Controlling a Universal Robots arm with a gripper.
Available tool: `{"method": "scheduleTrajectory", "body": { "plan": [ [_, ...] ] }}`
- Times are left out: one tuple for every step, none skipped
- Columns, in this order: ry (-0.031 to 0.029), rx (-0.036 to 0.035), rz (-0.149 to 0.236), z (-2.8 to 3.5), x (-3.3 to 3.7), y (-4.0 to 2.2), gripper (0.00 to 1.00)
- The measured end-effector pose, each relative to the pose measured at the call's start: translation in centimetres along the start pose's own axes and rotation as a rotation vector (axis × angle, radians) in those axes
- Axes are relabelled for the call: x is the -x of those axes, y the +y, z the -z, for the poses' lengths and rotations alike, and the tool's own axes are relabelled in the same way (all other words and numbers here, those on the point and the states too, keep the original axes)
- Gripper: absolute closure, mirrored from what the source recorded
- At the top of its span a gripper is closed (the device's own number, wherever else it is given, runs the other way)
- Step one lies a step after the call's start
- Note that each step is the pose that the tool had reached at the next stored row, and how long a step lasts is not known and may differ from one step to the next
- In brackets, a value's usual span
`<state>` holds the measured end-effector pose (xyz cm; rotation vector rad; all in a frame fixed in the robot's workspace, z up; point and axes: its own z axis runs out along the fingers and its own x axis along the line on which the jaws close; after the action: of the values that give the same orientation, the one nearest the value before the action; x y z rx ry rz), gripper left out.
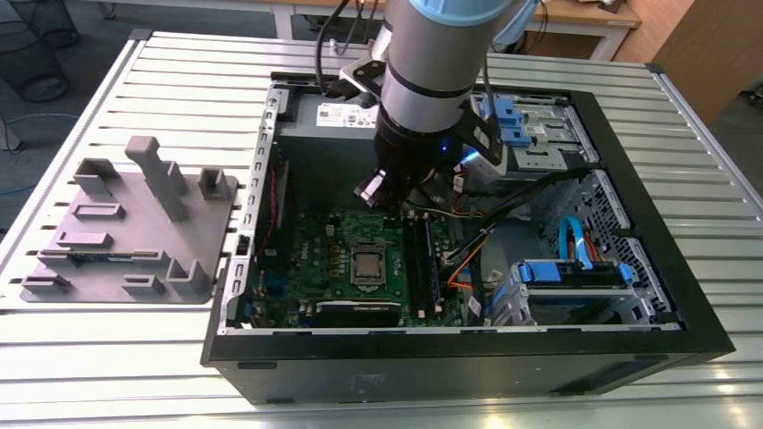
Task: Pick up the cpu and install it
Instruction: 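Install the first cpu locking lever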
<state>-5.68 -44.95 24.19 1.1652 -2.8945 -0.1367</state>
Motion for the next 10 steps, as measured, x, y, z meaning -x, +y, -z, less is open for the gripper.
{"method": "scheduleTrajectory", "body": {
  "plan": [
    [-0.0003, -0.0001, -0.003, -0.02, -0.16, -0.17, 0.89],
    [-0.0005, -0.0001, -0.006, -0.04, -0.33, -0.35, 0.89],
    [-0.0009, -0.0001, -0.008, -0.07, -0.50, -0.53, 0.89],
    [-0.0010, -0.0001, -0.010, -0.09, -0.70, -0.73, 0.89],
    [-0.0012, -0.0002, -0.013, -0.11, -0.89, -0.94, 0.89],
    [-0.0011, -0.0003, -0.014, -0.12, -1.08, -1.14, 0.89],
    [-0.0015, -0.0002, -0.016, -0.14, -1.21, -1.27, 0.89],
    [-0.0016, -0.0003, -0.017, -0.15, -1.25, -1.31, 0.89],
    [-0.0016, -0.0003, -0.018, -0.15, -1.26, -1.30, 0.89],
    [-0.0016, -0.0003, -0.018, -0.15, -1.27, -1.29, 0.89]
  ]
}}
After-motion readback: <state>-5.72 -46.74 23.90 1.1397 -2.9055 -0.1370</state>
